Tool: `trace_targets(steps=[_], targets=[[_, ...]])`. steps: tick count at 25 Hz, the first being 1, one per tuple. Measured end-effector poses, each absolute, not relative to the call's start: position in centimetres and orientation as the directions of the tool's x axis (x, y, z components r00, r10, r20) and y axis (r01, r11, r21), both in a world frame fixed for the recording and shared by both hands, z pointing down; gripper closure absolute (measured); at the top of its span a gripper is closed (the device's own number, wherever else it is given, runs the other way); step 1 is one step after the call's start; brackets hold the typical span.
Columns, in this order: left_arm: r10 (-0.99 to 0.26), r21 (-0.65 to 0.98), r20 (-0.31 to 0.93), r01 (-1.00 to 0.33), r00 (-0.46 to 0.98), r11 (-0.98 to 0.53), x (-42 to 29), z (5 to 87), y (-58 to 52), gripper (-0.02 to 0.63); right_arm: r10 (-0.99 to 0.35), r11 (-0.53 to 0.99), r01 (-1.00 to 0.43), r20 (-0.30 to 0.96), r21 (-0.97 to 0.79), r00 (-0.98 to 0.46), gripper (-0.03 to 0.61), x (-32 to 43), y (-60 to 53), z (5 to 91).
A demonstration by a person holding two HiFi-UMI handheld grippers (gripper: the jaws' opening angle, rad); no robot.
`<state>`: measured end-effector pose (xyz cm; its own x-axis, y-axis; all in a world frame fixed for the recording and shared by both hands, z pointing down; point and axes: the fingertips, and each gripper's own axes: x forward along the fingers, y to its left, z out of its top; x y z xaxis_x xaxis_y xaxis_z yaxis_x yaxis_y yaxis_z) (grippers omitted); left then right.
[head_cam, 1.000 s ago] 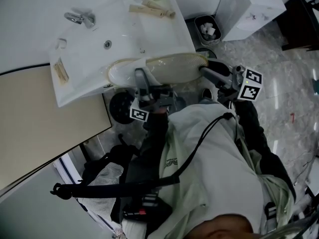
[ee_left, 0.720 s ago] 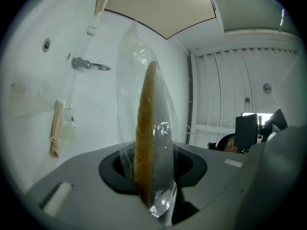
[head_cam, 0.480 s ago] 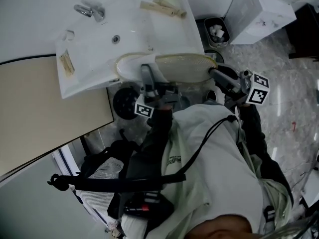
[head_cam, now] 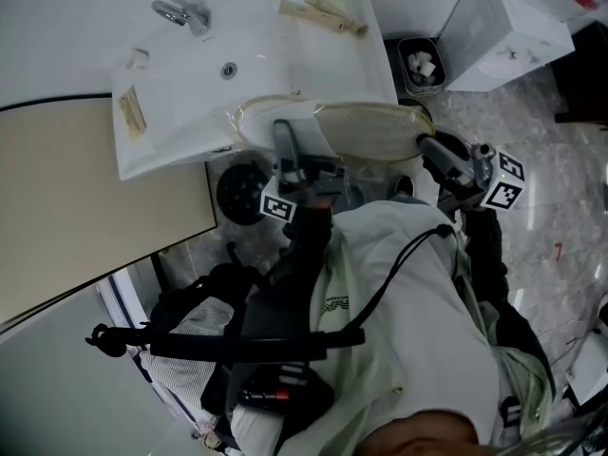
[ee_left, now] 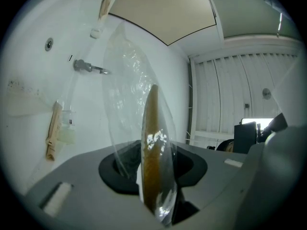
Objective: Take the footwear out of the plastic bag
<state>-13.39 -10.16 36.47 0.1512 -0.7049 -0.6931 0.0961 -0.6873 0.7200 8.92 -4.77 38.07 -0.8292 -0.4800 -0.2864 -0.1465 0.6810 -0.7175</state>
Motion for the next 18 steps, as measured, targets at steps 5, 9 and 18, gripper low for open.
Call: trace_targets(steps=[5,9,18], targets=[[-0.711,0.718,-0.696,0.111,0.102,-0.687,-14.1,36.5,-10.3,0.492,-0.479,0.695,-0.161,-0.283,-0.701,-0.831,0.523,9.3,-4.6,37.9],[-0.711,0.714,-0.700,0.105,0.072,-0.692,-15.0,36.3,-10.4,0.500,-0.477,0.698,-0.157,-0.289,-0.699,-0.830,0.522,9.3,-4.4,37.9],[-0.721,0.721,-0.692,0.091,0.038,-0.687,-15.4,36.2,-10.0,0.511,-0.448,0.733,-0.147,-0.308,-0.664,-0.840,0.526,10.5,-3.6,36.7]])
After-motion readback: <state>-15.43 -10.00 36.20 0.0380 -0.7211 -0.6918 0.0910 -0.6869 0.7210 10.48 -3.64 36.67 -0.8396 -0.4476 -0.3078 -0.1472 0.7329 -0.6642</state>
